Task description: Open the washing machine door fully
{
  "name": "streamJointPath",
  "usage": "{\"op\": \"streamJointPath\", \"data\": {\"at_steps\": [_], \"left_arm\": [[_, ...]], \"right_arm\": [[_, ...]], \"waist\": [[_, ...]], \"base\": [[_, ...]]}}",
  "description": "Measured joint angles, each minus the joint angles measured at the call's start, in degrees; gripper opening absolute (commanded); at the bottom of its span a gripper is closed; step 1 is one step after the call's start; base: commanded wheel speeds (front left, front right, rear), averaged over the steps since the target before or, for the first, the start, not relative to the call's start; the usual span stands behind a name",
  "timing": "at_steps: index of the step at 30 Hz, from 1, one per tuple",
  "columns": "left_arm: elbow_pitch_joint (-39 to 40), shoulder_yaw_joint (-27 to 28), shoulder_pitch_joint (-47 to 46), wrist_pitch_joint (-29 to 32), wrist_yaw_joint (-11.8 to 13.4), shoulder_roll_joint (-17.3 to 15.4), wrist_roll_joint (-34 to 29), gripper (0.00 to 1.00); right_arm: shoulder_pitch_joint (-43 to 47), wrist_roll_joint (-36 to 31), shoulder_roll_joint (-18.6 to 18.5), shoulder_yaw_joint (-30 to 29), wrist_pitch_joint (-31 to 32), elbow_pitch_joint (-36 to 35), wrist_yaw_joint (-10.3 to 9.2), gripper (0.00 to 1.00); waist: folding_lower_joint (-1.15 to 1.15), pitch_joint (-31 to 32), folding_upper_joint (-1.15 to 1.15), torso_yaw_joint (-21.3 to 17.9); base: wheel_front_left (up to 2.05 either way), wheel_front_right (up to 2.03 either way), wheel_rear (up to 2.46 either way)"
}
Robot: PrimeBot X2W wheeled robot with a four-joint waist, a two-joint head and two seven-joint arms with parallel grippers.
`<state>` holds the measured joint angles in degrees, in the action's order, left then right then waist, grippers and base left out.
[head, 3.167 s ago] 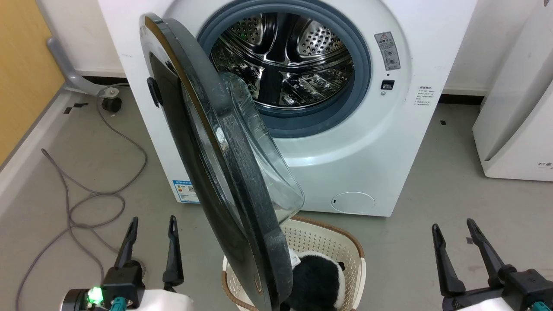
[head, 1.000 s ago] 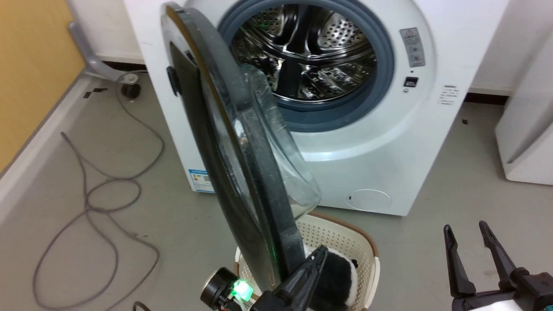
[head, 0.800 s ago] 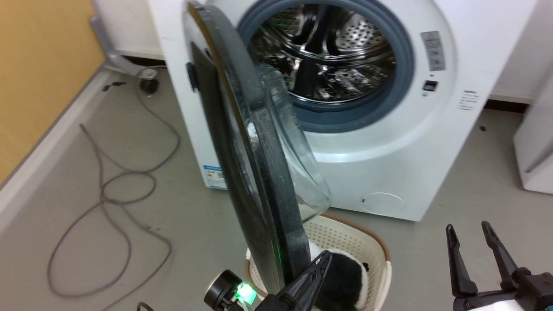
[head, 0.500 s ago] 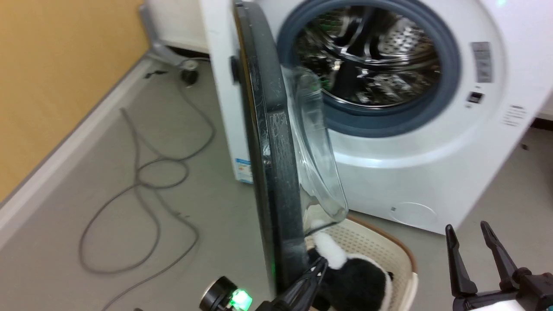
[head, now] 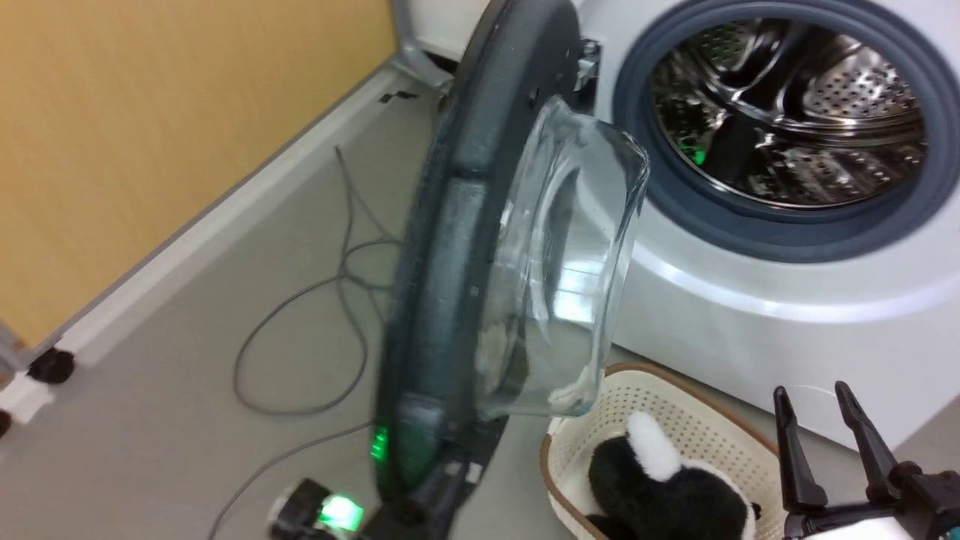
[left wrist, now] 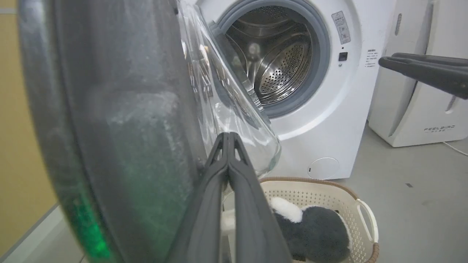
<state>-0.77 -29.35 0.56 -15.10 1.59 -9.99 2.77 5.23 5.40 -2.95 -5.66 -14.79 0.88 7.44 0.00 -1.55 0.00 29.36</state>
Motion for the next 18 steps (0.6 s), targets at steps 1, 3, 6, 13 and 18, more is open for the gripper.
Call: {"op": "streamJointPath", "data": {"at_steps": [1, 3, 6, 13, 18], "left_arm": [[0.22, 0.80, 0.16, 0.00, 0.43, -0.36, 0.07, 0.00], [0.62, 2.78, 0.34, 0.00, 1.35, -1.35, 0.58, 0.00], [1.12, 5.88, 0.31, 0.00, 2.55, -2.25, 1.36, 0.00], [-0.78, 13.50, -2.60, 0.00, 4.37, -3.30, 4.48, 0.00], [-2.50, 19.95, -5.86, 0.00, 4.89, -2.67, 8.18, 0.00]], "right_arm": [[-0.12, -0.04, 0.01, 0.19, -0.01, 0.03, 0.00, 1.00], [-0.50, -0.31, 0.01, 0.49, -0.01, 0.14, 0.01, 1.00], [-1.14, -0.52, 0.01, 0.69, -0.01, 0.20, 0.00, 1.00], [-2.36, -2.24, 0.01, 0.41, -0.01, -0.05, 0.01, 1.00], [-3.12, -3.99, 0.01, 0.09, -0.01, -0.31, 0.01, 1.00]], "waist": [[0.00, -0.22, 0.00, 0.39], [0.00, -0.82, 0.00, 0.84], [0.00, -1.74, 0.00, 1.19], [0.00, -4.39, 0.00, 1.57], [0.00, -6.67, 0.00, 1.04]], "base": [[0.00, 0.00, 0.00], [0.00, 0.00, 0.00], [0.00, 0.00, 0.00], [0.00, 0.00, 0.00], [0.00, 0.00, 0.00]]}}
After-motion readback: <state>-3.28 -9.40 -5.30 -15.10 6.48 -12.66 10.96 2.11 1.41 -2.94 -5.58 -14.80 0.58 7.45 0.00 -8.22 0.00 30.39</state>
